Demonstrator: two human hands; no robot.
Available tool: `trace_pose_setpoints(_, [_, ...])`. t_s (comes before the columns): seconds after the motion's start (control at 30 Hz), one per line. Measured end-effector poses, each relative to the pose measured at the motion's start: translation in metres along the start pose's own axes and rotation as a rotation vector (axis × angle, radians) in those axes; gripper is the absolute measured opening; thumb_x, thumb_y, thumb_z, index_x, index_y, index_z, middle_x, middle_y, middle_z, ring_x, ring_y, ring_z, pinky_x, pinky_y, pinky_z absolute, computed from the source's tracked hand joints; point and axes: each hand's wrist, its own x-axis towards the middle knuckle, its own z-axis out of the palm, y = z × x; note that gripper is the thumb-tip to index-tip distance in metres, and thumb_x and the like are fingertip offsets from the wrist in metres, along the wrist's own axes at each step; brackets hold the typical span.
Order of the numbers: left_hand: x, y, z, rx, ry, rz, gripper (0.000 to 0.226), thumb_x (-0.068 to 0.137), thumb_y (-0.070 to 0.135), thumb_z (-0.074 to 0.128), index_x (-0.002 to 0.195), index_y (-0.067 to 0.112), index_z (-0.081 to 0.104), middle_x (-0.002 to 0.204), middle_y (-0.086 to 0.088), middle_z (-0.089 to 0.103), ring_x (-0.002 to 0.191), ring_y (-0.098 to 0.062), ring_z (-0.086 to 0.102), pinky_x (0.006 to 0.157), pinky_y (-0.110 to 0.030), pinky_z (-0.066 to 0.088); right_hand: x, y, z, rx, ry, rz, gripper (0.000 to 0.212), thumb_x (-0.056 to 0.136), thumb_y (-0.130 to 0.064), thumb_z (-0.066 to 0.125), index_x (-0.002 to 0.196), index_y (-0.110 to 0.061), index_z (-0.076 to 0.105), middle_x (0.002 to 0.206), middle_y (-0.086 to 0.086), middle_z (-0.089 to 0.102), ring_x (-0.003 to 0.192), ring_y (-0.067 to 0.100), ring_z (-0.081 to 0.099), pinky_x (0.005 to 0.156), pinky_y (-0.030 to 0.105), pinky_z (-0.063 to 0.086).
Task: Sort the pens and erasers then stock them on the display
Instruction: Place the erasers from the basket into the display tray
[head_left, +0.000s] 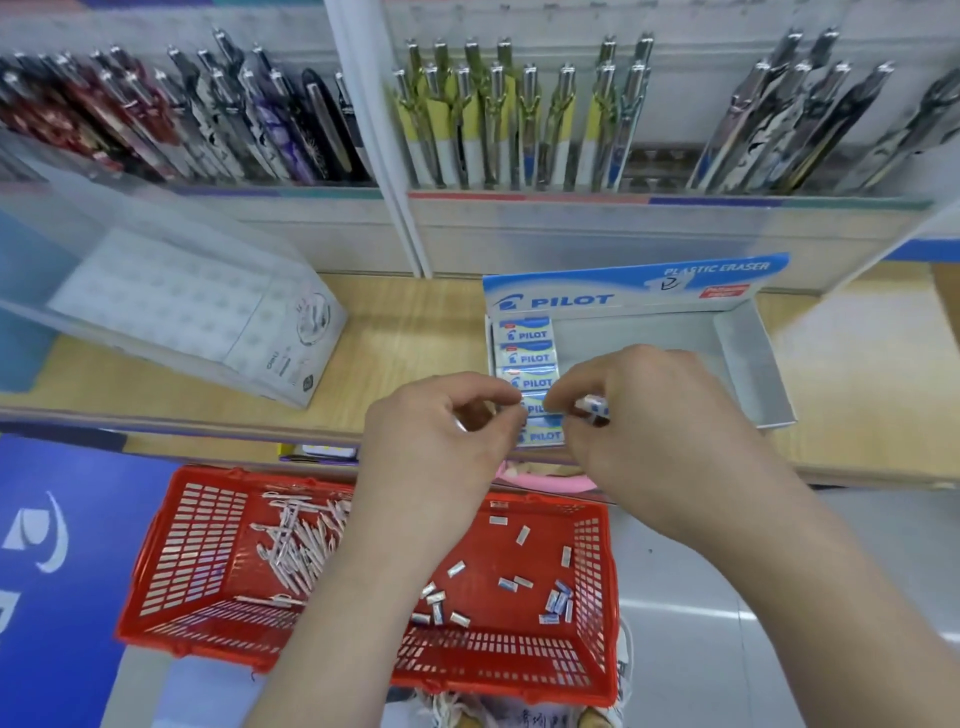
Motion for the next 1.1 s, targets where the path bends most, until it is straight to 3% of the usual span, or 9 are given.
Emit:
trace_pose_setpoints(0.1, [0.002,0.000,0.001,0.004,0.004,0.007,0.008,0.073,0.022,0.077,0.070,0.029,0.072,0.061,0.014,0.061,0.052,-0.001,0.053,0.049,-0.007,0.036,0.004,-0.004,0.002,0.018,0.014,0.049,0.005,0.084,-0.028,0.065,0.086,-0.032,0.064,0.102,-0.007,0.067,0.096,0.017,0.058,0.074,0.027,0.044])
trace_pose_setpoints(0.4, [0.001,-0.004,-0.001,-0.119,0.007,0.012,0.016,0.075,0.029,0.076,0.087,0.038,0.069,0.064,0.005,0.063,0.056,-0.003,0.054,0.053,-0.011,0.040,0.009,0.007,0.002,0.183,0.054,0.065,0.008,0.084,-0.024,0.060,0.088,-0.031,0.058,0.092,-0.011,0.062,0.088,0.011,0.058,0.072,0.027,0.048])
trace_pose_setpoints(0.47, [-0.001,0.000,-0.007,-0.193,0.057,0.002,0.011,0.076,0.029,0.074,0.083,0.036,0.070,0.068,0.008,0.064,0.059,-0.001,0.056,0.053,-0.011,0.041,0.004,0.013,-0.005,0.348,0.075,0.054,0.016,0.084,-0.017,0.057,0.089,-0.030,0.064,0.083,-0.016,0.062,0.075,0.000,0.057,0.060,0.015,0.044])
trace_pose_setpoints(0.53, [-0.006,0.006,-0.013,-0.268,0.066,0.007,0.010,0.076,0.027,0.074,0.082,0.034,0.072,0.071,0.008,0.066,0.062,0.000,0.057,0.054,-0.009,0.042,-0.003,0.015,-0.014,0.739,0.001,0.098,0.027,0.087,-0.005,0.057,0.093,-0.027,0.070,0.076,-0.013,0.064,0.060,-0.003,0.058,0.045,0.006,0.037])
trace_pose_setpoints(0.6, [-0.009,0.015,-0.015,-0.298,-0.019,0.047,0.019,0.075,0.027,0.074,0.091,0.038,0.072,0.077,0.010,0.068,0.070,0.001,0.061,0.065,-0.012,0.047,-0.011,0.016,-0.021,1.039,-0.097,0.091,0.035,0.084,0.004,0.061,0.099,-0.025,0.073,0.083,-0.003,0.069,0.070,0.002,0.068,0.050,0.006,0.044])
trace_pose_setpoints(0.7, [-0.010,0.027,-0.011,-0.263,-0.169,0.119,0.031,0.075,0.030,0.073,0.102,0.044,0.069,0.093,0.019,0.068,0.092,0.007,0.062,0.082,-0.011,0.045,-0.013,0.022,-0.019,1.142,-0.149,0.009,0.047,0.077,0.004,0.068,0.115,-0.024,0.066,0.091,0.000,0.071,0.083,0.022,0.072,0.071,0.023,0.056])
trace_pose_setpoints(0.83, [-0.007,0.034,-0.007,-0.234,-0.168,0.165,0.022,0.072,0.028,0.075,0.091,0.039,0.073,0.089,0.023,0.069,0.092,0.009,0.061,0.076,-0.004,0.042,-0.011,0.032,-0.019,1.288,-0.166,0.039,0.057,0.067,-0.003,0.071,0.120,-0.019,0.059,0.091,0.013,0.074,0.079,0.024,0.073,0.070,0.024,0.056])
trace_pose_setpoints(1.0, [-0.001,0.036,-0.003,-0.288,-0.090,0.119,0.016,0.071,0.026,0.074,0.082,0.037,0.073,0.074,0.019,0.070,0.068,-0.004,0.066,0.055,-0.011,0.049,-0.009,0.035,-0.017,1.052,0.025,-0.030,0.026,0.072,-0.004,0.075,0.093,-0.019,0.071,0.087,0.004,0.073,0.073,0.017,0.070,0.065,0.024,0.056])
trace_pose_setpoints(1.1, [0.004,0.031,0.001,-0.189,-0.070,0.153,0.016,0.074,0.027,0.073,0.088,0.036,0.072,0.075,0.021,0.068,0.069,0.003,0.062,0.061,-0.007,0.046,-0.001,0.039,-0.014,0.803,0.133,-0.040,0.023,0.073,-0.009,0.078,0.087,-0.026,0.073,0.079,-0.003,0.070,0.071,0.014,0.065,0.068,0.025,0.055])
